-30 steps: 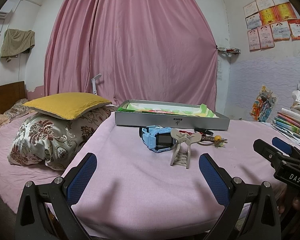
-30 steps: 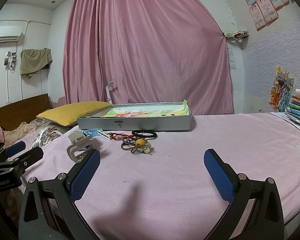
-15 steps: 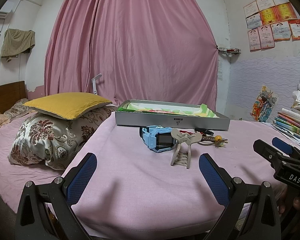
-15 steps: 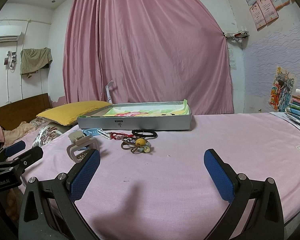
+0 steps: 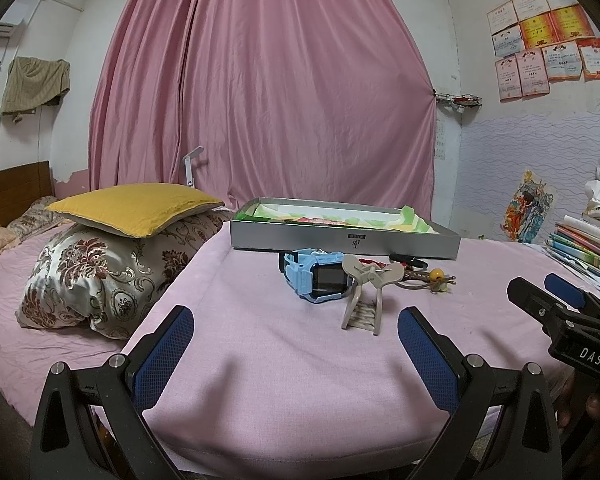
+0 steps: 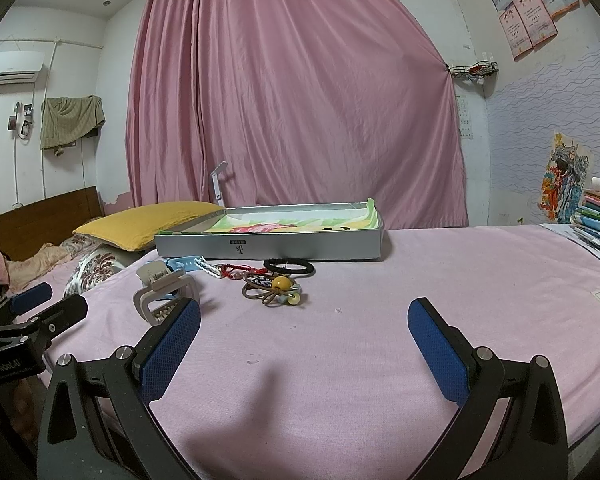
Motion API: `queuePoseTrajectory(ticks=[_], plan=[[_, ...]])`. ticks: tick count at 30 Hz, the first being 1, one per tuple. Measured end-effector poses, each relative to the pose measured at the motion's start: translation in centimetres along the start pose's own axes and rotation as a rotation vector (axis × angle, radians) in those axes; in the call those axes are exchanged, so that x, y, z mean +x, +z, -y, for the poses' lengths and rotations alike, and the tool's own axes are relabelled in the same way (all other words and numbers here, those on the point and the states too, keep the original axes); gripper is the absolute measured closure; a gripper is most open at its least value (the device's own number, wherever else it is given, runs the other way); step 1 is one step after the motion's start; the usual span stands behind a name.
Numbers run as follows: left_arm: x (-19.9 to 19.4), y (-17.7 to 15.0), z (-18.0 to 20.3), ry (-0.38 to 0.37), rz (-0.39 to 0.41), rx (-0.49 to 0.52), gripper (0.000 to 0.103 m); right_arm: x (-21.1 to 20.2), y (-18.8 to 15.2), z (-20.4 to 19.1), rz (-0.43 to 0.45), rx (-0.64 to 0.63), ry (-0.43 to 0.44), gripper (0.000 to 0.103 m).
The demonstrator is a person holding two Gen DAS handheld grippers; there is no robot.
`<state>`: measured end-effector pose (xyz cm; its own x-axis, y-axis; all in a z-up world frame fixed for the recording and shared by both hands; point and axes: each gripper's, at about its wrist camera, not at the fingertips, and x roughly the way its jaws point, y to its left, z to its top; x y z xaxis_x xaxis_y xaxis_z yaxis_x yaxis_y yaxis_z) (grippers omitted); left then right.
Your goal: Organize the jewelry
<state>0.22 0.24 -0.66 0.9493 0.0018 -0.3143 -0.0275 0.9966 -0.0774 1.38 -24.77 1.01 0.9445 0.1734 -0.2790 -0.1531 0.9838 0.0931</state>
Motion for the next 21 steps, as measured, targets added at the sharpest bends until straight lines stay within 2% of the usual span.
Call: queuePoseTrajectory(ticks=[21], plan=[[0.38,-0.37,-0.36,-0.014,-0.021,-0.008,0.001,-0.19,0.16,0.02,0.005,0.003,0.001,0.001]])
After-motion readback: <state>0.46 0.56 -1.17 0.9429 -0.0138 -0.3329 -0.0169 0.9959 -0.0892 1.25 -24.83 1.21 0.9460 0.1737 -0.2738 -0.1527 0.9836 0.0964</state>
